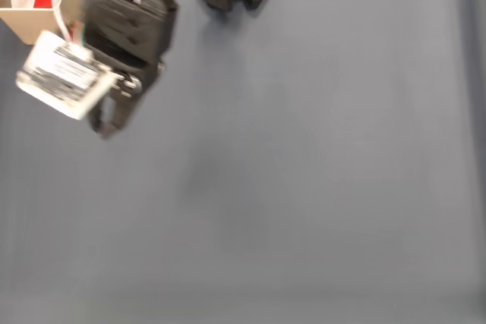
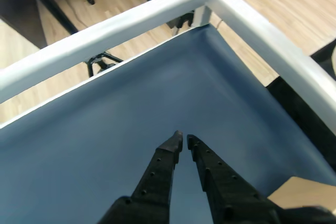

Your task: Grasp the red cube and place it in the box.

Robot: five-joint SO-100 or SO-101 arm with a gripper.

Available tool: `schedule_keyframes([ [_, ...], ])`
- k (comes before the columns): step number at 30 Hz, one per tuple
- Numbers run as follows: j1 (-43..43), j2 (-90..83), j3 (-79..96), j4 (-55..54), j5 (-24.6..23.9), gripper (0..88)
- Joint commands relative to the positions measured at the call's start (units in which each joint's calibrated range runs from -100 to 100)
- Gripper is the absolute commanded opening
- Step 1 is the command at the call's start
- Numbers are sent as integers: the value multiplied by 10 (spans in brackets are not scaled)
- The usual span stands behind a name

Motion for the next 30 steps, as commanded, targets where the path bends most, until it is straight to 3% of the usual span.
schedule_keyframes([
  [1,-52,-19,-14,-9,2,0],
  [17,-228,-192,194,-47,0,0],
  [30,-261,-392,479,-104,5,0],
])
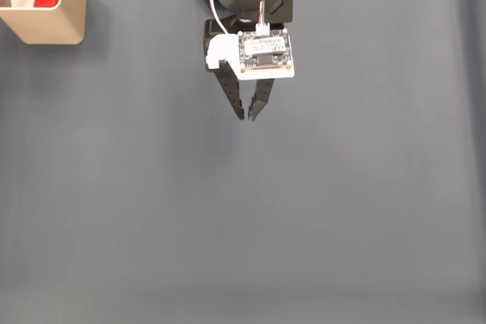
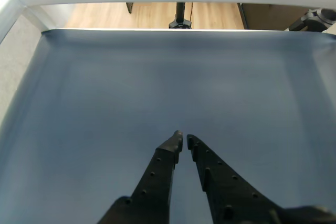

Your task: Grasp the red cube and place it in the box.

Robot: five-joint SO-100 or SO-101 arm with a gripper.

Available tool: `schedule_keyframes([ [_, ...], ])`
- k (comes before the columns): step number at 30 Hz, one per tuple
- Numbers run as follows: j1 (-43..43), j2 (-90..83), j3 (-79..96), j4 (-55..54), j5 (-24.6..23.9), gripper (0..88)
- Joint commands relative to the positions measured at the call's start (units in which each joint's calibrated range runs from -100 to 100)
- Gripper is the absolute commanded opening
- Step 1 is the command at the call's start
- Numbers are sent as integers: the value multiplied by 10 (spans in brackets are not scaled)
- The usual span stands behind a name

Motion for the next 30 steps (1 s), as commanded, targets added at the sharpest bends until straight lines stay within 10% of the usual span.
schedule_keyframes([
  [1,-5,-68,50,-13,0,0],
  [30,0,-393,371,143,-13,0],
])
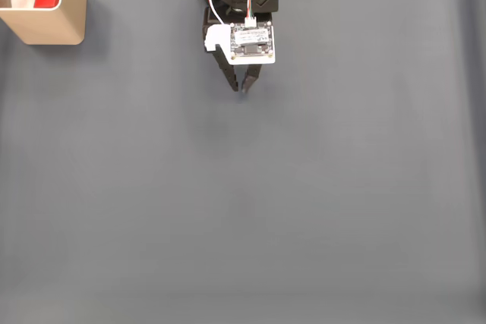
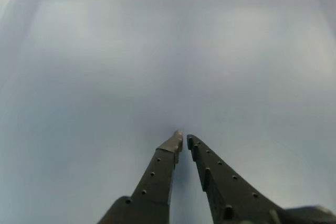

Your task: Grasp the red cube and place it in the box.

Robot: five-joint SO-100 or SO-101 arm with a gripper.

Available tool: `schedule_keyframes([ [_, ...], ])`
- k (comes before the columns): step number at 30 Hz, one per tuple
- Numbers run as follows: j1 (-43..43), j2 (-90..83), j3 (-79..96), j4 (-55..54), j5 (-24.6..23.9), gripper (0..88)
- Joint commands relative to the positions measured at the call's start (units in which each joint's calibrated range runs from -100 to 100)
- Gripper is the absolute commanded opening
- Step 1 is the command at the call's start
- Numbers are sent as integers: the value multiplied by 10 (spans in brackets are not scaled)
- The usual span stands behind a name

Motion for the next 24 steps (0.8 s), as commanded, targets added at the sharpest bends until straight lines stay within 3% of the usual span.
schedule_keyframes([
  [1,2,-23,8,49,-3,0],
  [13,14,-43,8,181,-4,2],
  [24,22,-43,8,184,-2,3],
])
